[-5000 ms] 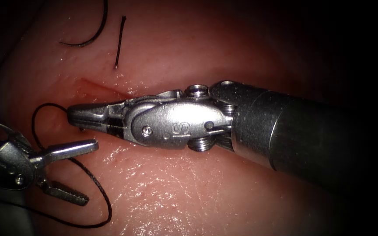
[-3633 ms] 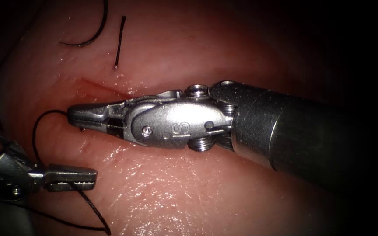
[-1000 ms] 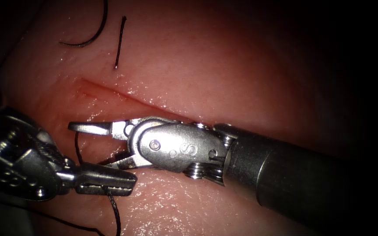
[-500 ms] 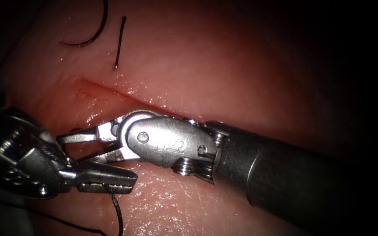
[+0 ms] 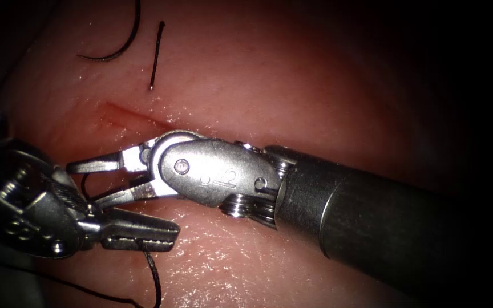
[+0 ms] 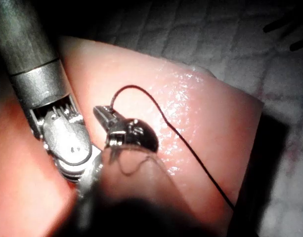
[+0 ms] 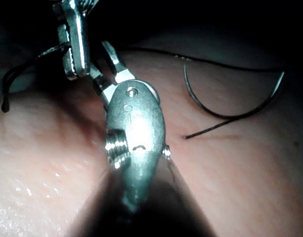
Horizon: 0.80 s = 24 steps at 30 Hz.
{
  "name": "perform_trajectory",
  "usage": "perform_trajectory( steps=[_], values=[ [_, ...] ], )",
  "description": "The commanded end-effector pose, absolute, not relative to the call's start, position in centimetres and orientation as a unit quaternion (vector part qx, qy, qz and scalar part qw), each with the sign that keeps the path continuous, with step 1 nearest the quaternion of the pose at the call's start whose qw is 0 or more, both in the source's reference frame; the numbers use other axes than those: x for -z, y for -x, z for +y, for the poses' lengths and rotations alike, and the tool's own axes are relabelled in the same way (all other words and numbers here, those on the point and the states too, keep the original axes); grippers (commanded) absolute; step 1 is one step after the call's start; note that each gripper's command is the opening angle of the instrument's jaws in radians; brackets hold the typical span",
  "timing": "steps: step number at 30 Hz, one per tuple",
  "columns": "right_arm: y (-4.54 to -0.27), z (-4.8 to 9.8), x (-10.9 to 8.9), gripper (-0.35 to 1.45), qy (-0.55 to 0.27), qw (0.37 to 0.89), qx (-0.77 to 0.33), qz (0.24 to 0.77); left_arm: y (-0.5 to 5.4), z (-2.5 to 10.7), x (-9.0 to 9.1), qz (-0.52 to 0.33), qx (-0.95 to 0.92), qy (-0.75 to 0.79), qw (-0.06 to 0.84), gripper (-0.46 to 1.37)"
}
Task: Wound Closure
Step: Use the right gripper to handoff a longer length of suture to the left gripper
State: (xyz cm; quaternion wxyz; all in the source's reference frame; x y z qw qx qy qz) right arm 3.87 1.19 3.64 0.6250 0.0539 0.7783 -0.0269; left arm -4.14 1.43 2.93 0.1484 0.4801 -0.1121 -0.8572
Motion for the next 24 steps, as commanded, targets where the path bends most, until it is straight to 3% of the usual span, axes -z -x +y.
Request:
perform_trajectory(
  steps=[1,4,6,21,22,23,24],
  values=[
    [-3.89,1.19,-3.65,0.14,-0.049,0.623,0.033,0.780,4.14,1.44,-2.92,-0.110,0.858,-0.480,0.150,-0.35],
    [-3.91,1.18,-3.65,-0.08,-0.041,0.621,0.042,0.781,4.14,1.44,-2.92,-0.110,0.858,-0.480,0.150,-0.35],
    [-3.91,1.18,-3.65,-0.35,-0.037,0.621,0.046,0.782,4.13,1.44,-2.92,-0.110,0.857,-0.480,0.150,-0.35],
    [-3.79,1.17,-3.74,-0.35,-0.023,0.621,0.056,0.781,4.13,1.44,-2.93,-0.109,0.858,-0.482,0.140,-0.35],
    [-3.78,1.18,-3.76,-0.35,-0.021,0.623,0.053,0.780,4.13,1.44,-2.93,-0.111,0.858,-0.483,0.139,0.07],
    [-3.75,1.21,-3.79,-0.35,-0.018,0.626,0.049,0.778,4.13,1.44,-2.93,-0.115,0.857,-0.486,0.126,0.64],
    [-3.74,1.23,-3.81,-0.35,-0.016,0.628,0.046,0.777,4.13,1.44,-2.93,-0.118,0.857,-0.488,0.120,0.74]
  ],
)
